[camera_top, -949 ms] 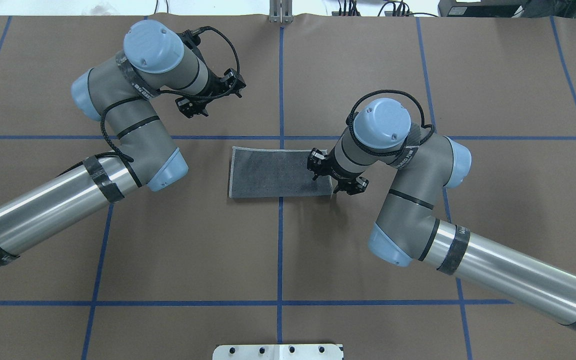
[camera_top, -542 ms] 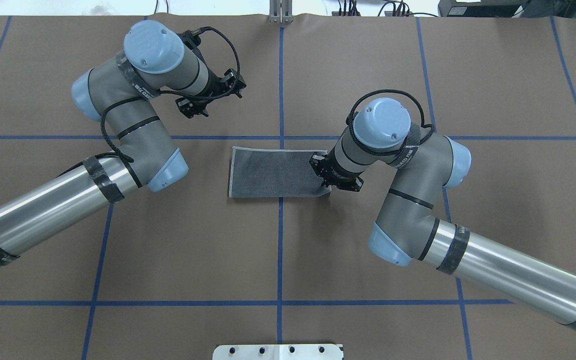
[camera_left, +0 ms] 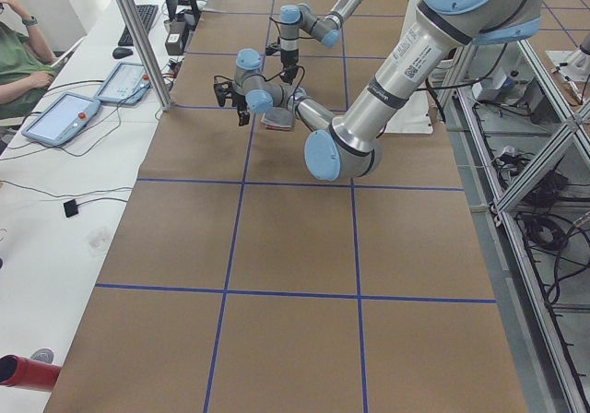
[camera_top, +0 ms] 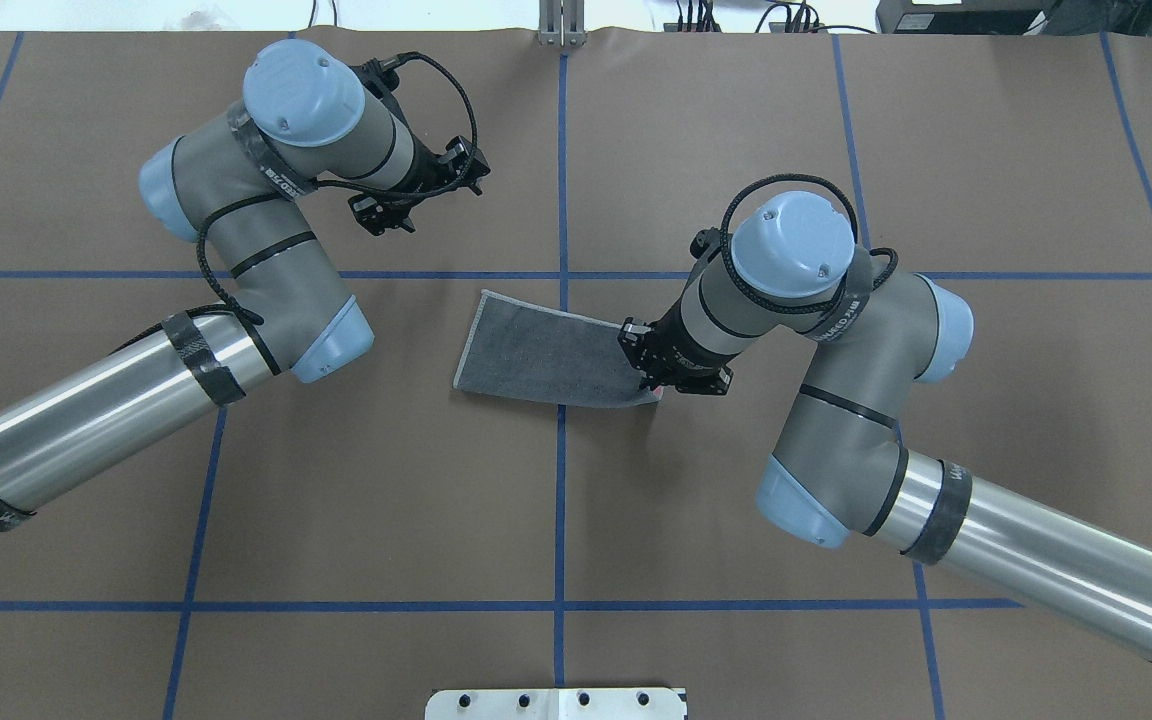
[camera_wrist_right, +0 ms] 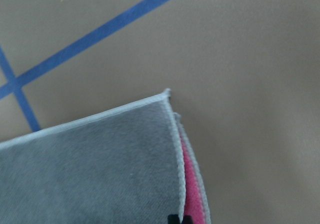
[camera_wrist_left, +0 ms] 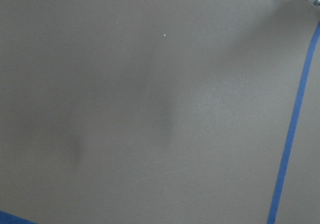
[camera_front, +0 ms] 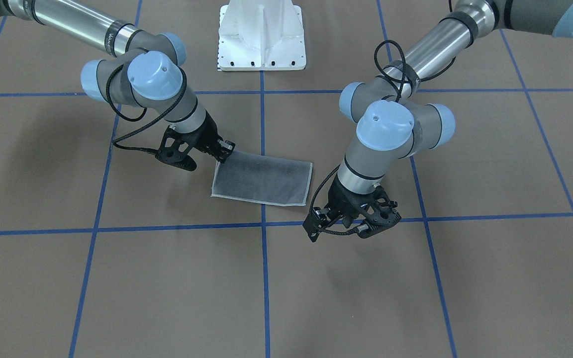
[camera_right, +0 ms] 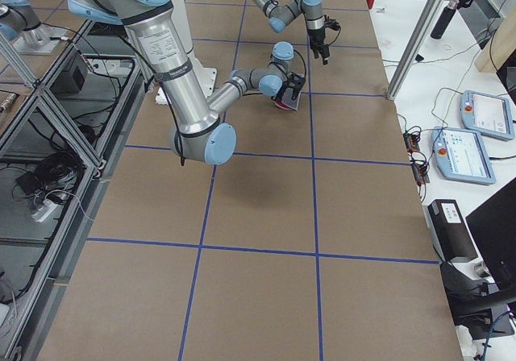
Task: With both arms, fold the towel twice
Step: 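Drag the towel end with the right gripper toward the robot, then release the towel and raise the right gripper away from it, then move the left gripper over the towel strip's far end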
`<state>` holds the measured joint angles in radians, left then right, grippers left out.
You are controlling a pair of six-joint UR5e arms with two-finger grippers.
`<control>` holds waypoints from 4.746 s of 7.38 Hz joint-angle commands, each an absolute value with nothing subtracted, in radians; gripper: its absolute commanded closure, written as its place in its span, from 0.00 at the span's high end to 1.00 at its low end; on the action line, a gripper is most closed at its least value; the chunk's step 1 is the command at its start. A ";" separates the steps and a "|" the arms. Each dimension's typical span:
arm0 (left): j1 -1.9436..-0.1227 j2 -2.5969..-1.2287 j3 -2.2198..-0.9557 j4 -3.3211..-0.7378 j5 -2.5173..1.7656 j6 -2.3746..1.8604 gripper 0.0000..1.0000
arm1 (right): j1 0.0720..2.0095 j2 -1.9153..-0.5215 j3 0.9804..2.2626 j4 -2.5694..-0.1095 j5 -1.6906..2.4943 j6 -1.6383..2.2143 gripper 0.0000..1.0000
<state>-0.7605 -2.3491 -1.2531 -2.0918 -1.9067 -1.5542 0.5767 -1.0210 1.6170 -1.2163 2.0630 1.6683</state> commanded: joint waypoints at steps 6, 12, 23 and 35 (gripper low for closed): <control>-0.762 -2.324 -1.252 -2.094 -1.907 -1.532 1.00 | 0.322 -0.910 1.698 -1.216 2.054 1.661 0.00; -0.762 -2.324 -1.253 -2.094 -1.907 -1.531 1.00 | 0.401 -0.827 1.670 -1.213 2.062 1.730 1.00; -0.447 -2.143 -1.712 -1.948 -1.857 -1.821 1.00 | 0.930 -1.068 1.557 -1.216 2.381 1.213 1.00; -0.429 -2.092 -1.666 -1.953 -1.839 -1.736 1.00 | 0.927 -1.065 1.537 -1.215 2.382 1.213 1.00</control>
<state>-0.4133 -2.0950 -1.6518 -1.9543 -1.8326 -1.7396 0.9269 -1.0649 1.5372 -1.2149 2.3823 1.2133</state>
